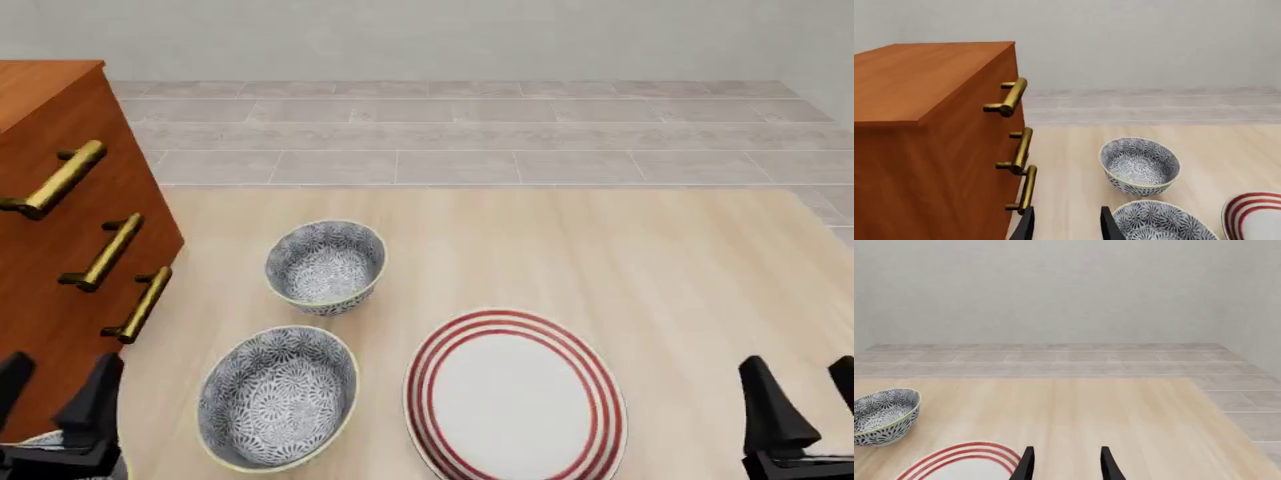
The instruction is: Put the bowl at the front on the plate.
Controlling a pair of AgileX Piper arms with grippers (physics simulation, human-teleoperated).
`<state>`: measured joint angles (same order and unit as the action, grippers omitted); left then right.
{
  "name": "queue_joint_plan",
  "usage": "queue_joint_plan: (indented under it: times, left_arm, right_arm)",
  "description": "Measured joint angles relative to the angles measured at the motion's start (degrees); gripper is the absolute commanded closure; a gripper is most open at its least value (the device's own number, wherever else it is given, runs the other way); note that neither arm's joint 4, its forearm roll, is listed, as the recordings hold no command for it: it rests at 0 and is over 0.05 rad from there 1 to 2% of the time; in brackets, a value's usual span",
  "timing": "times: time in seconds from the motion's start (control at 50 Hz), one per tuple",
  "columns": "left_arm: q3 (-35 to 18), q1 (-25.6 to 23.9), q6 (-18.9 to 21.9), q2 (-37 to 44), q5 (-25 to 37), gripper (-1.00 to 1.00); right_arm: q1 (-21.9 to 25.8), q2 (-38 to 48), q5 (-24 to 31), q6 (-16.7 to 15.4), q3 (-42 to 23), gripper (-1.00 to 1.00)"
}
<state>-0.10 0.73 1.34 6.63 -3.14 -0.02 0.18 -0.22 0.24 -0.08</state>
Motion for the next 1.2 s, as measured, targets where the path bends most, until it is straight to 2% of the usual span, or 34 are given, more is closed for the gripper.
queue_joint_plan:
  times: [0.34,0.56,0.74,0.9,1.2]
  left_arm:
    - [-3.3,-0.7,-2.2,-4.8,4.3,-1.00]
    - [-11.6,-1.2,-1.5,2.9,6.6,-1.00]
    - [-20.1,-2.6,-0.9,5.4,17.4,-1.00]
    - [-26.4,-3.1,1.0,4.1,28.8,-1.00]
    - [-31.7,-3.3,3.4,-2.9,50.2,-1.00]
  right_arm:
    - [0.4,0.6,-0.3,-0.1,-0.1,-1.00]
    - [0.5,0.4,-0.1,-0.1,-0.2,-1.00]
    - [0.7,0.7,-0.3,-0.1,-0.2,-1.00]
    - [1.1,1.1,-0.6,-0.3,-0.1,-1.00]
    - [1.0,1.9,-1.1,0.0,-0.1,-1.00]
